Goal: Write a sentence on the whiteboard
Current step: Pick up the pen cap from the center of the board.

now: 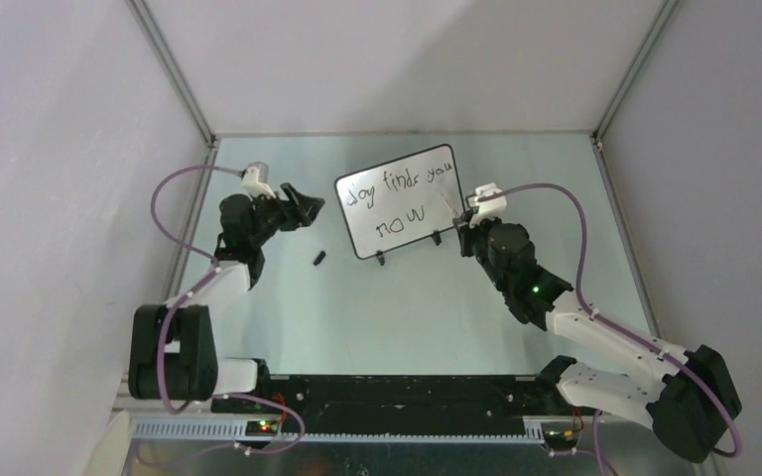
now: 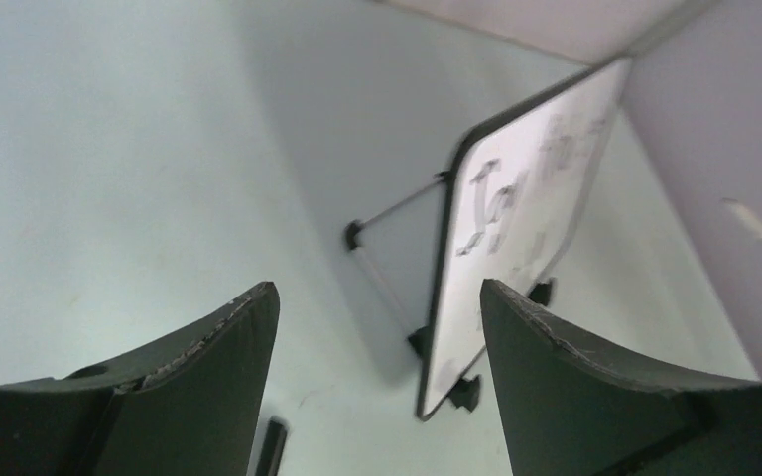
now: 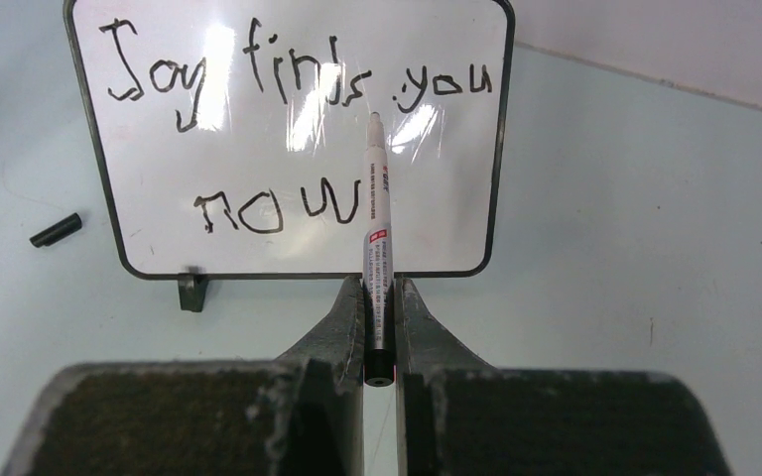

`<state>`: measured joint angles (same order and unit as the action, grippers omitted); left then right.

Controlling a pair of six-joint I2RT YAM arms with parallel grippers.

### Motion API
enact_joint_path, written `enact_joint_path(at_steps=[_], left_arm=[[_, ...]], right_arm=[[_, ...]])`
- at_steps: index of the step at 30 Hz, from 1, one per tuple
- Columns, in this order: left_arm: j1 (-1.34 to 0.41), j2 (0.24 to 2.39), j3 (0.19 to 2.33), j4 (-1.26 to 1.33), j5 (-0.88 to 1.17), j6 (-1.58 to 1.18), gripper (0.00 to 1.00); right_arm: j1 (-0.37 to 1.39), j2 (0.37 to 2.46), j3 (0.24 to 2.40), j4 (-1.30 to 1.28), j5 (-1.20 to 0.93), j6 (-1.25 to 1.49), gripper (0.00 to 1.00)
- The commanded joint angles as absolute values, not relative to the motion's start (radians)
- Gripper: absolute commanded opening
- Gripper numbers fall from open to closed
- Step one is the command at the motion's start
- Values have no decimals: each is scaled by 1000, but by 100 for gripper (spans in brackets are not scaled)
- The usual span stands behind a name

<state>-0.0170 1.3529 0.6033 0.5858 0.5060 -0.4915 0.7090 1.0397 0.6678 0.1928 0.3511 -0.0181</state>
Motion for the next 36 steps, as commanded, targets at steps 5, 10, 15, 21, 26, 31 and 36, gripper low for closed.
enact_joint_path(at_steps=[5,10,15,21,26,31,36], left_arm=[[-226,1282,777,-173,-79,-206,83],[-337,1368,881,-361,-233,-165,83],[-367,1444,909,-405,-266,-153,74],[-371,1563,943,-412,-228,-137,60],[-371,1629,982,-401,-223,-127,60],[-370,1644,1005,-395,-196,-106,59],[-371,1706,1054,-422,-130,-68,54]], right_arm=[[700,933,625,294,328,40,0],[672,921,611,302,290,70,0],[660,925,611,301,264,84,0],[650,938,611,301,254,92,0],[645,946,611,298,240,92,0],[640,946,612,297,233,94,0],[639,946,611,296,231,92,0]])
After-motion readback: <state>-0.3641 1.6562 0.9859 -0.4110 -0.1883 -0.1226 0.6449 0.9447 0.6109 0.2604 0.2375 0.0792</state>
